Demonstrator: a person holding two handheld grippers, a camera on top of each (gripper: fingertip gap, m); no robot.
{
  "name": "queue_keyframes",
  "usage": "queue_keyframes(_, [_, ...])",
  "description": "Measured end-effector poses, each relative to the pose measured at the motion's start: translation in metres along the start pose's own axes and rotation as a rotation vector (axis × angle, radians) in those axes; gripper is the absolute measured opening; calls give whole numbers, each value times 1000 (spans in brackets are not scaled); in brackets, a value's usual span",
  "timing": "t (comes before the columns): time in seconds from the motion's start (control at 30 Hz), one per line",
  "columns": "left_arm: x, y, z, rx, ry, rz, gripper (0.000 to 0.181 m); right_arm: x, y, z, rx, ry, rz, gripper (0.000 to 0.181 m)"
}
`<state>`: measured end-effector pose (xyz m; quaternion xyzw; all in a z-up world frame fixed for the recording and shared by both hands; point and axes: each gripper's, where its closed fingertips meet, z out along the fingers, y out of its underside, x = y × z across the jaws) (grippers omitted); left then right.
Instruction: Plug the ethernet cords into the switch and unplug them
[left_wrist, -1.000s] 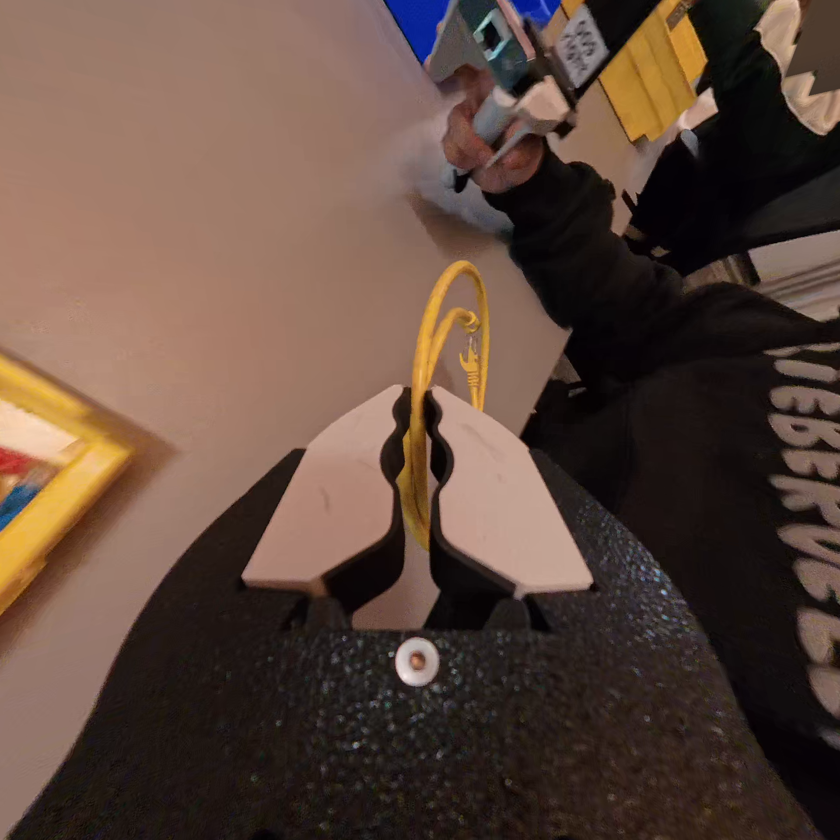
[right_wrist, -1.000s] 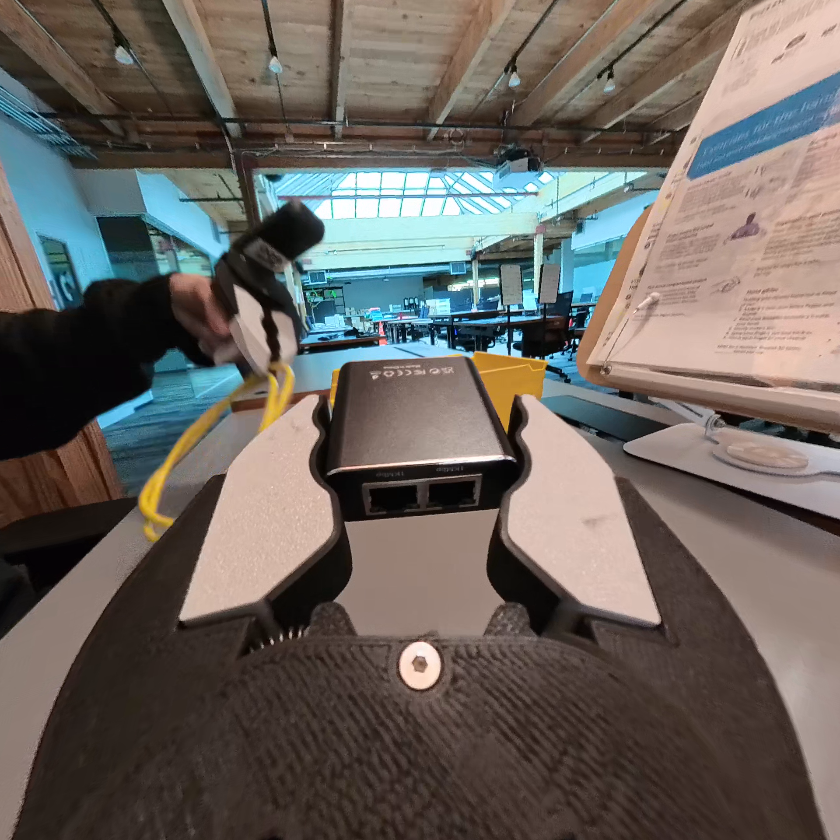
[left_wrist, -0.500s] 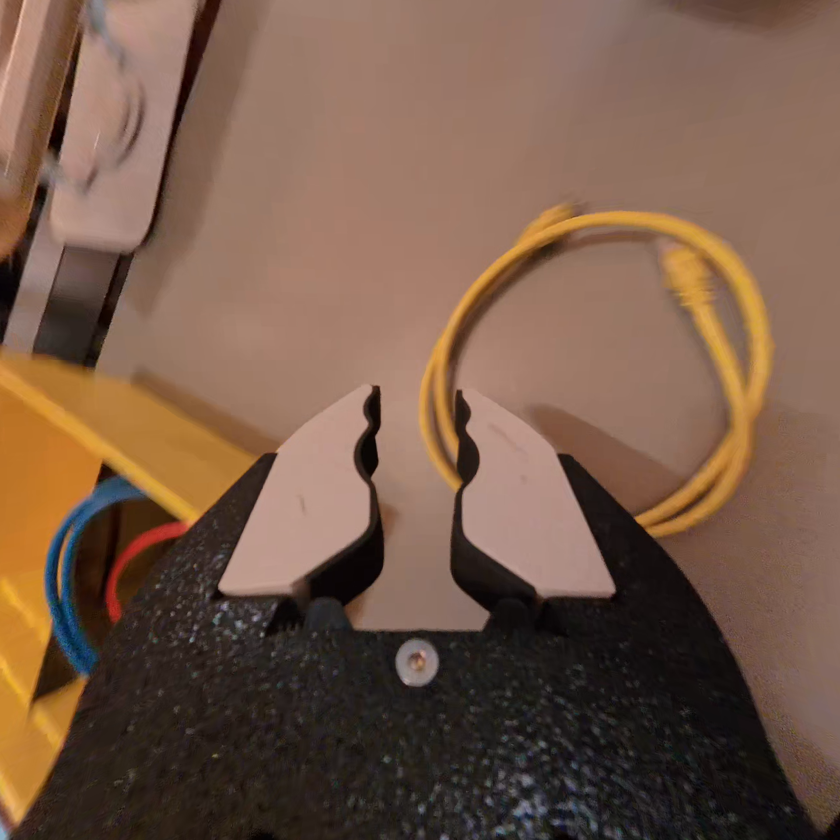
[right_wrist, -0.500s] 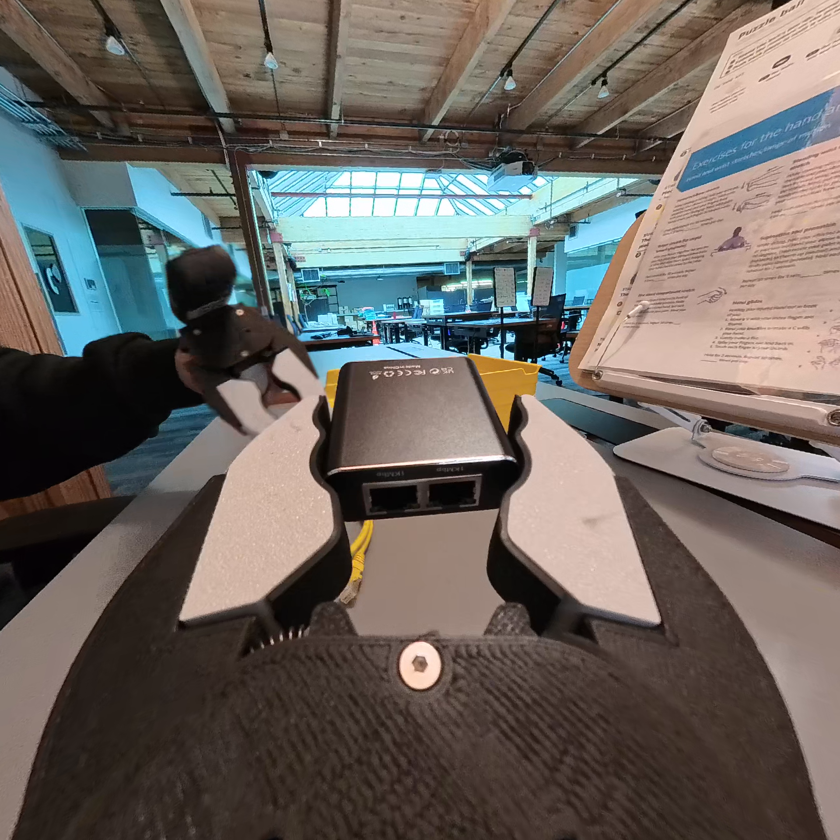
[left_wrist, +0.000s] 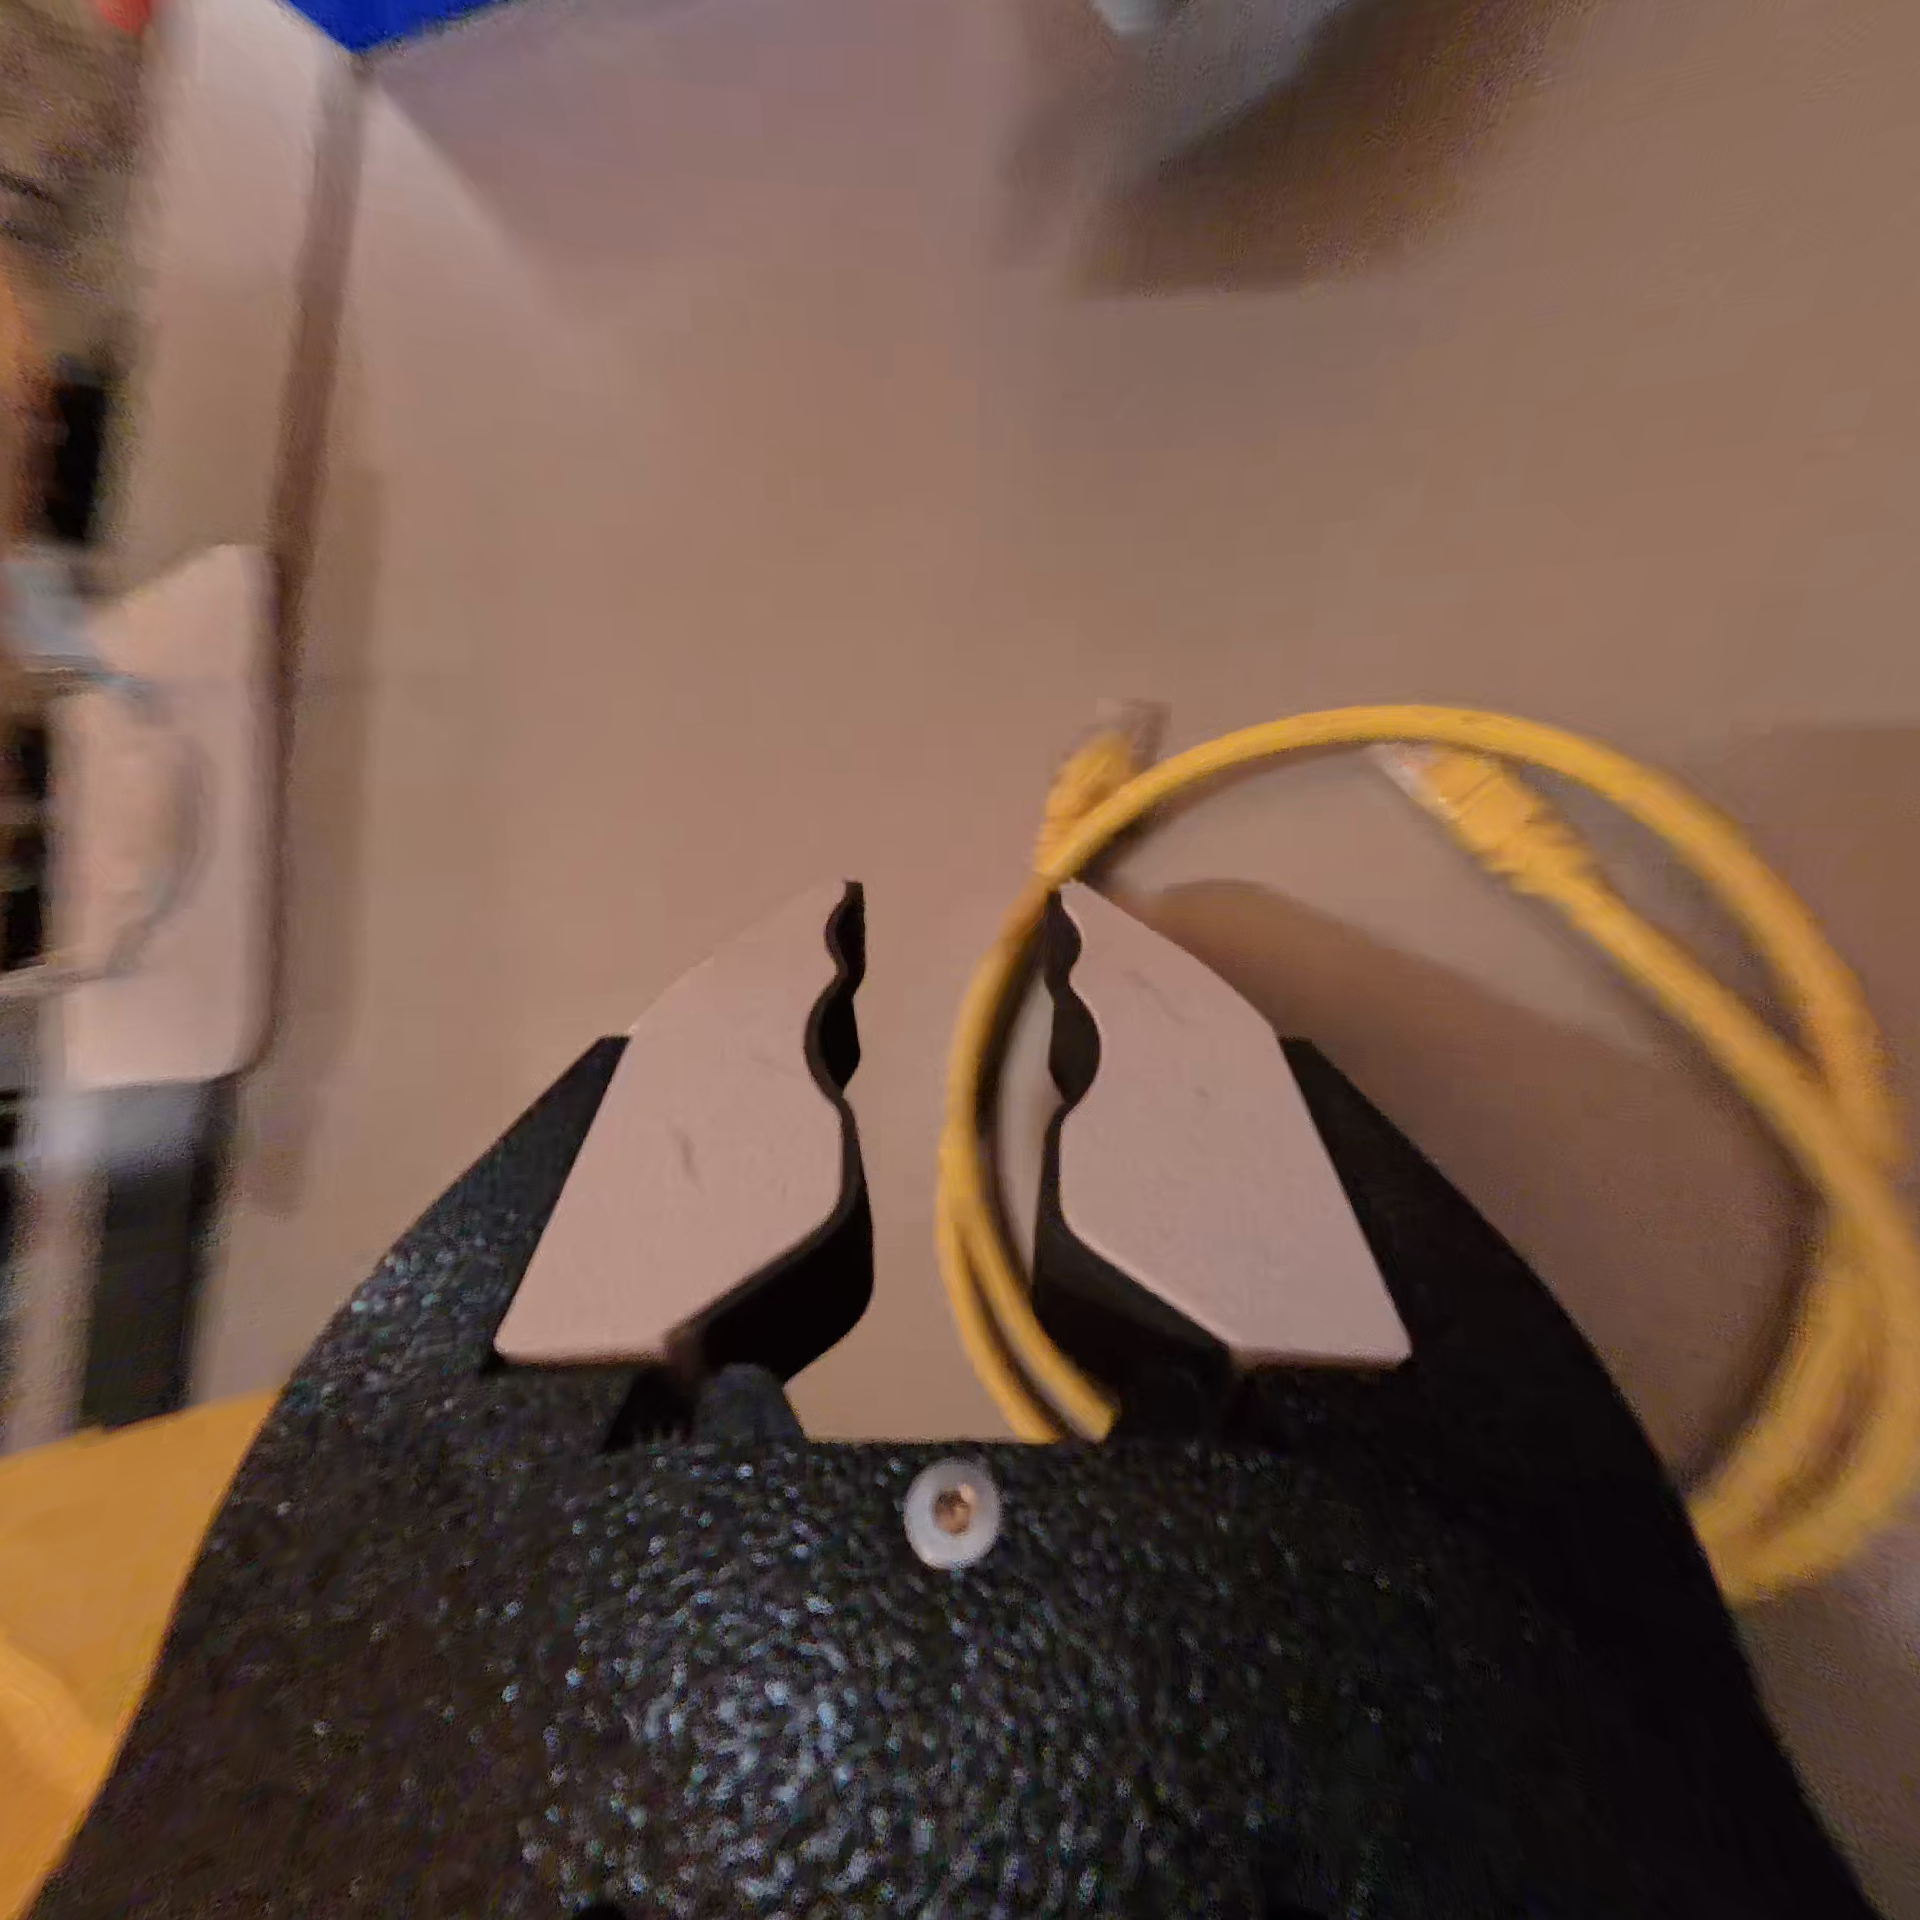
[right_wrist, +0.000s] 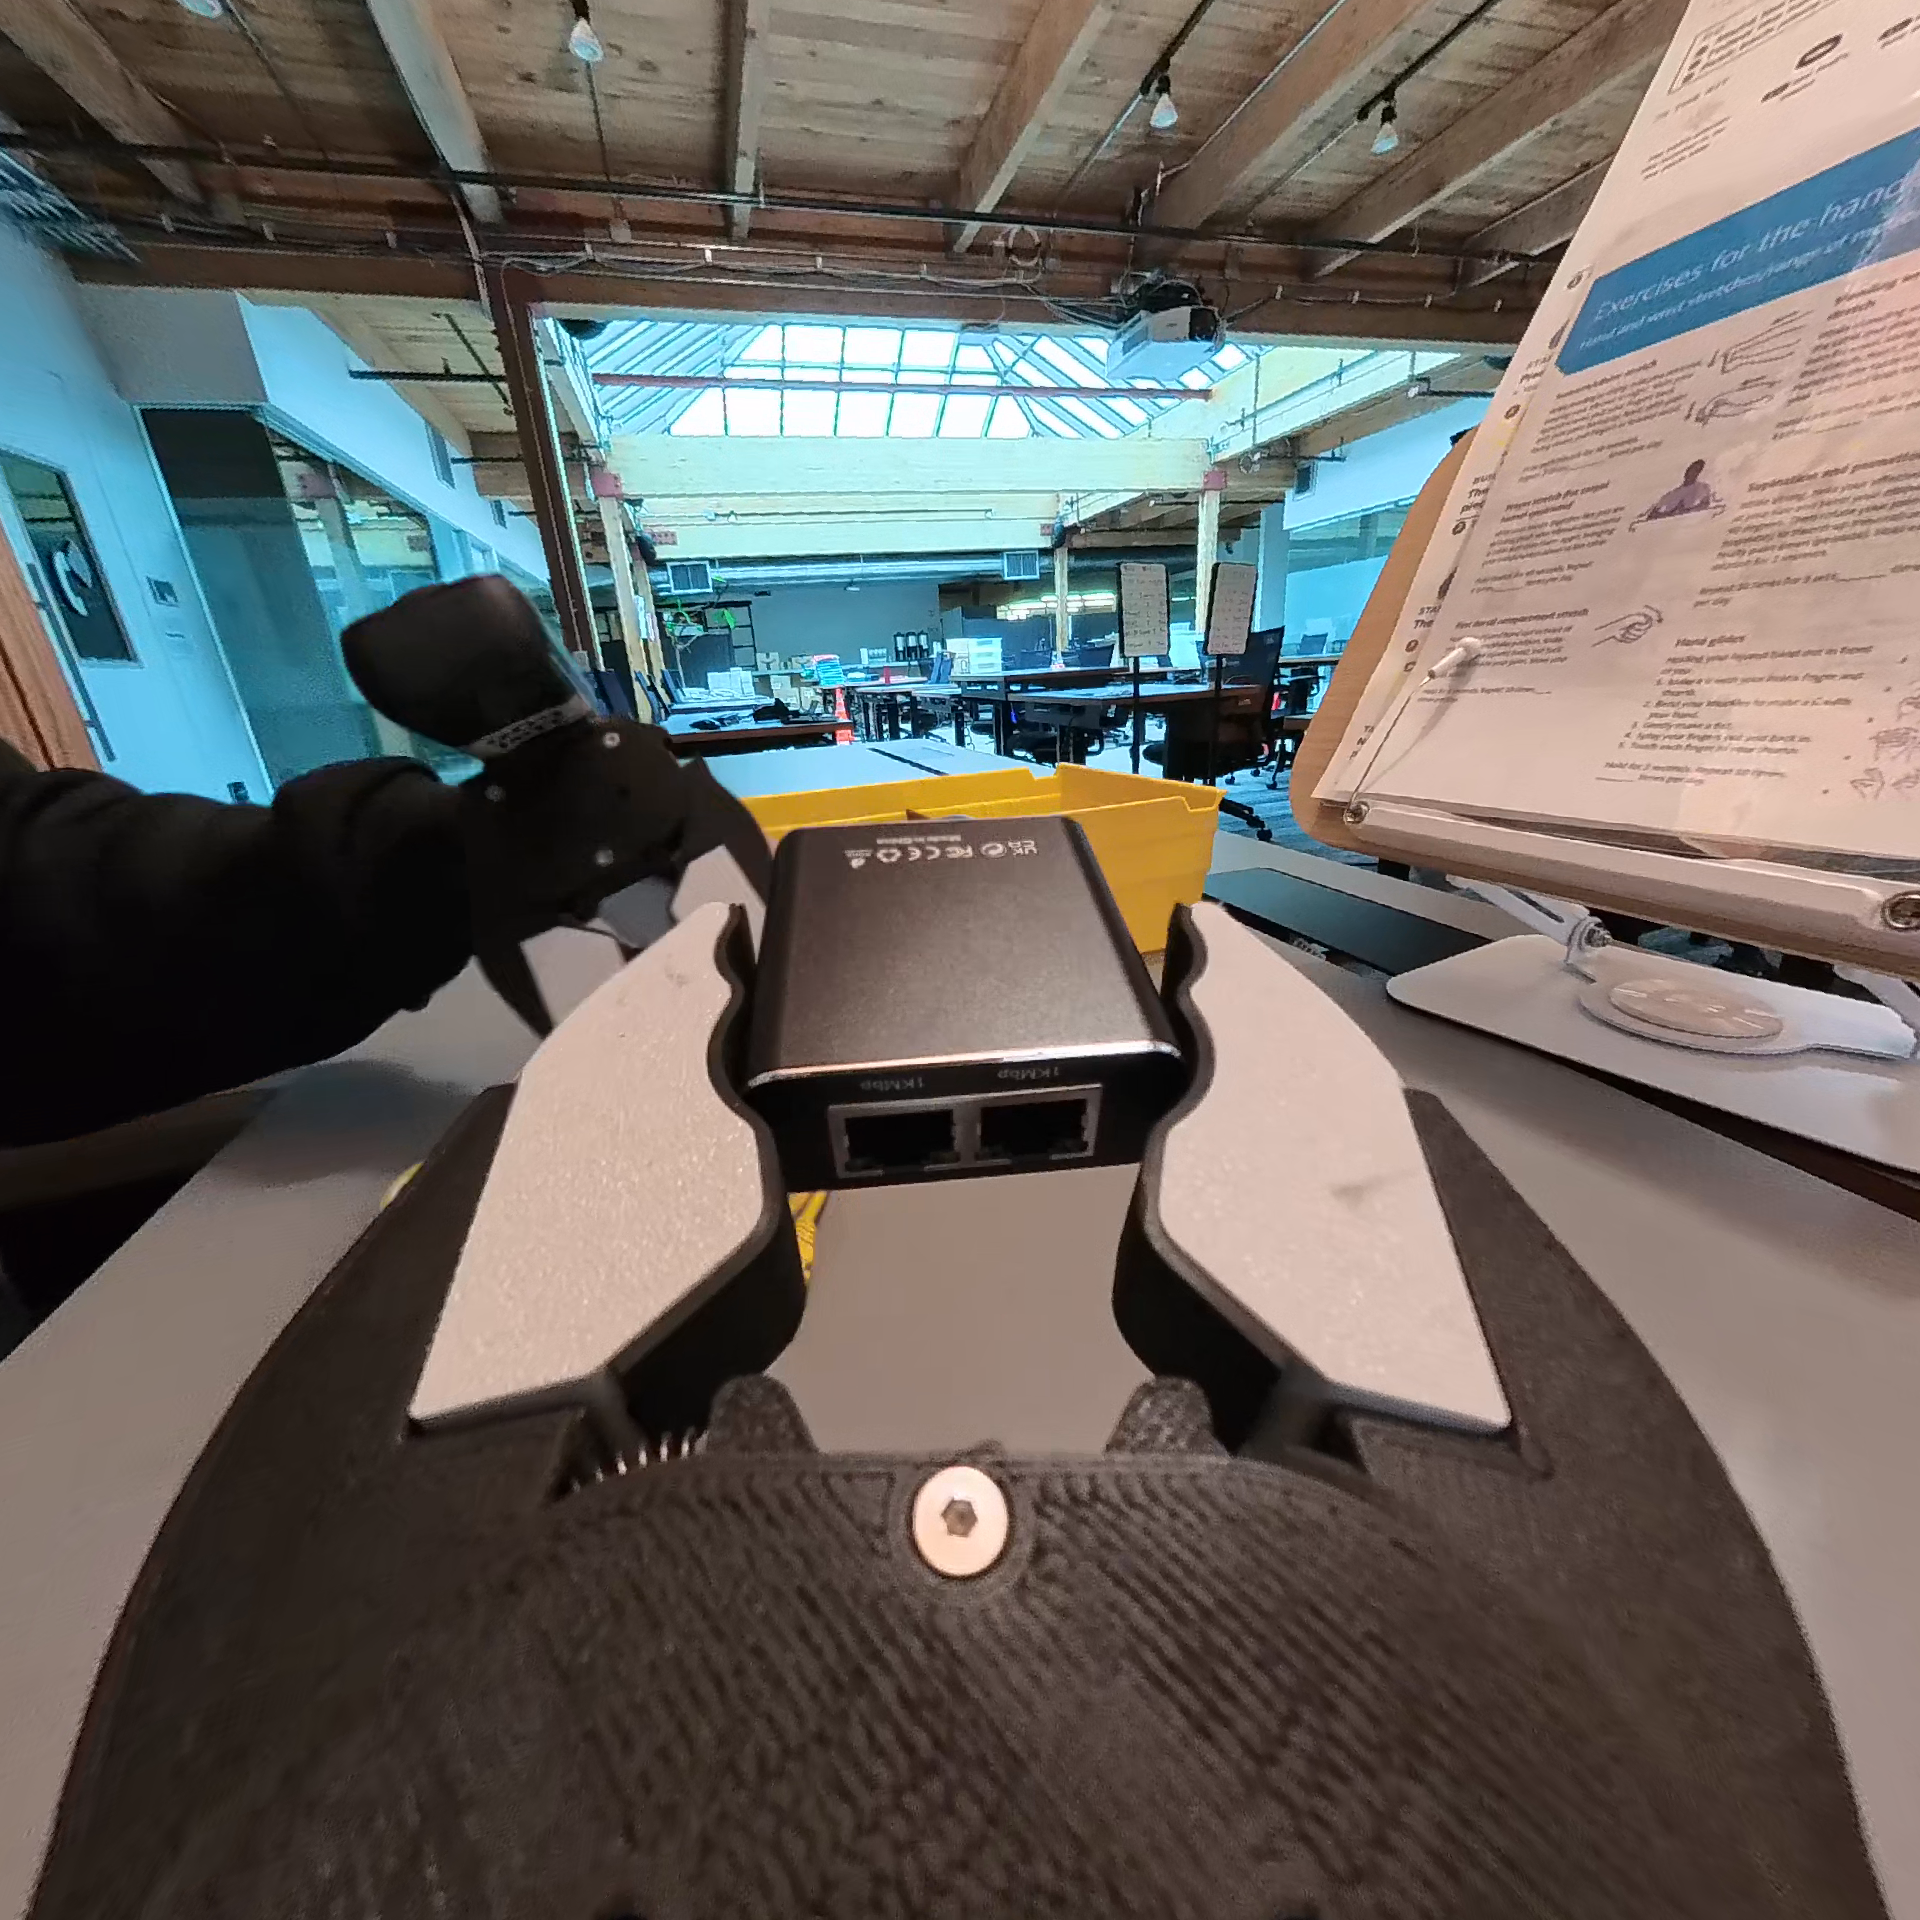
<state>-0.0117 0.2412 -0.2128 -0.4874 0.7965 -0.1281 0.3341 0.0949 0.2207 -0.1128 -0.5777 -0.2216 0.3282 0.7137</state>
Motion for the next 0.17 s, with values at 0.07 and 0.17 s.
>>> queue_keyframes(0.07, [29, -10, 0, 14, 190, -77, 33, 1, 0, -1, 2, 3, 1, 75])
queue_keyframes(0.17, [65, -20, -6, -10, 333, -199, 30, 2, -3, -2, 10, 7, -2, 75])
